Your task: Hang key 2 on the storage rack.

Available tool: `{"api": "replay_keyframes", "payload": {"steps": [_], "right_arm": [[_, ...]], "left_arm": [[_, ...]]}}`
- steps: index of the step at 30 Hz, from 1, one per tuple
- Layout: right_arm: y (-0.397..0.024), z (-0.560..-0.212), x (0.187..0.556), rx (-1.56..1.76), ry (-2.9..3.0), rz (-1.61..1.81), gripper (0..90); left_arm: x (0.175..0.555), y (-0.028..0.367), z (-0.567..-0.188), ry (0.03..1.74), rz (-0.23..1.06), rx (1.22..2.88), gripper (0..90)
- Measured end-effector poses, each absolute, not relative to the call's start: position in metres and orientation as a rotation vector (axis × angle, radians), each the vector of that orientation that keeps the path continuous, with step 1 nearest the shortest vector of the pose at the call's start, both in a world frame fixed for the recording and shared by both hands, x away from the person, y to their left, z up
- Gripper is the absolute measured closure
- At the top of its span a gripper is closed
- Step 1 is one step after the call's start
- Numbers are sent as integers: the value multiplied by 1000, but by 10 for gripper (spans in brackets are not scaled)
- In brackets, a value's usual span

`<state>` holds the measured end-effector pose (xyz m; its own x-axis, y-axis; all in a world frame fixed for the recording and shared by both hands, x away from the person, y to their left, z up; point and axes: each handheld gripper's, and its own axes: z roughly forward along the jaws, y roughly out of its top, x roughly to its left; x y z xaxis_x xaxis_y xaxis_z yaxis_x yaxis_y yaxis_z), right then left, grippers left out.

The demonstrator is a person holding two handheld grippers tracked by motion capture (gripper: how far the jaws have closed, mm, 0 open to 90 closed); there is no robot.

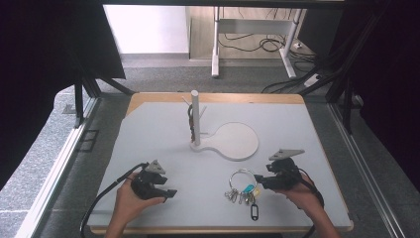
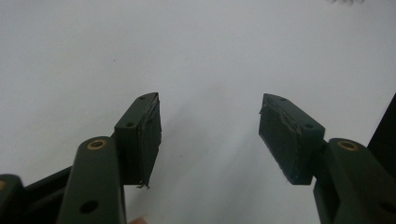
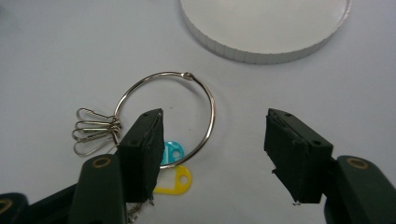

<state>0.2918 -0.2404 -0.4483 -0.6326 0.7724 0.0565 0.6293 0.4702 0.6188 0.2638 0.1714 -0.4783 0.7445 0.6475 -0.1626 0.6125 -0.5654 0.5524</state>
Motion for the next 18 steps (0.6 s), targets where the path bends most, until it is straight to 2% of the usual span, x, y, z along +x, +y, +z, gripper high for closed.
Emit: {"api": "replay_keyframes", "payload": {"steps": [5, 7, 13, 18], "right_arm": [[-224, -442, 309, 1223, 2577, 788, 471], [-217, -441, 315, 1237, 2633, 750, 484], [-197, -444, 321, 1187, 2719, 569, 510], [-196, -449, 334, 1250, 2718, 482, 547]], "left_arm": [[261, 178, -477, 972, 67, 2303, 410], [261, 184, -475, 992, 27, 2224, 415], [259, 187, -473, 988, 51, 2239, 417], [263, 186, -476, 984, 46, 2258, 423]]}}
